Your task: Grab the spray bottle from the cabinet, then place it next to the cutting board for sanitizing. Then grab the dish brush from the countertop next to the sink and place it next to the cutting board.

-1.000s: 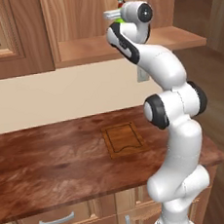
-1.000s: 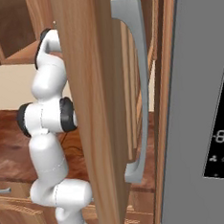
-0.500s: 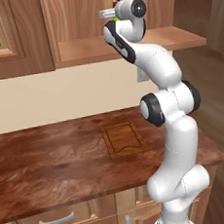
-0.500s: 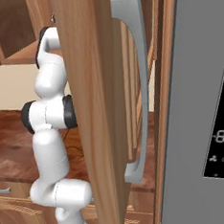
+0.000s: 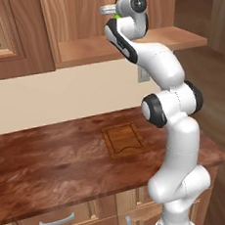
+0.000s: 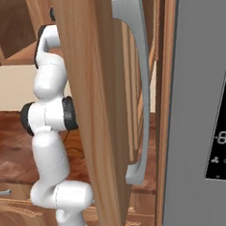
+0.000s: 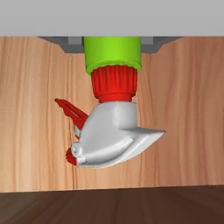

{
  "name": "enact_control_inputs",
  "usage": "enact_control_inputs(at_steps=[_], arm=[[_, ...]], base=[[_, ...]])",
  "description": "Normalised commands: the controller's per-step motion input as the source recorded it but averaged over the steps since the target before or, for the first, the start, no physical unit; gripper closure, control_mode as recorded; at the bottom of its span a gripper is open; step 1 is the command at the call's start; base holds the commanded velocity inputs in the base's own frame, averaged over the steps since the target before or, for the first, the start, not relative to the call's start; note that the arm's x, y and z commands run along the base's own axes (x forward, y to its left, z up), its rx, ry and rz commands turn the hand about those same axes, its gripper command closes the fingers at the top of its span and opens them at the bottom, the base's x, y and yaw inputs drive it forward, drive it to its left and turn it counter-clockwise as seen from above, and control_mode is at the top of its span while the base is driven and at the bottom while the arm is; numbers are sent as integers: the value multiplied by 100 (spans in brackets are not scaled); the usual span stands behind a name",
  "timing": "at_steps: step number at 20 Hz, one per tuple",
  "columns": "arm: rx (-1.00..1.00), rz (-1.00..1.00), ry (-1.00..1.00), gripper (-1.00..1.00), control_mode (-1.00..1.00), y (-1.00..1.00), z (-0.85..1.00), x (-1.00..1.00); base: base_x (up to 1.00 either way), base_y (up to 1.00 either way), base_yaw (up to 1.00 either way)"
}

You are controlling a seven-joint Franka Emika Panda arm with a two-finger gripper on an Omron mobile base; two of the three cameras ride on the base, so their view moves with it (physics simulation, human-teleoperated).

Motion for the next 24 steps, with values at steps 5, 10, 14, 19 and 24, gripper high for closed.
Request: enact_control_inputs(at_steps=[5,10,14,19,24], arm=[[4,-2,-9,100,-100,0,0,-90],[3,0,-18,100,-100,0,-1,-100],[9,0,-17,100,-100,0,-21,-100],[9,-1,-16,100,-100,0,-1,-100],[0,0,-7,100,-100,2,36,-100]], base=[[0,0,0],[0,0,0],[0,0,0],[0,0,0],[0,0,0]])
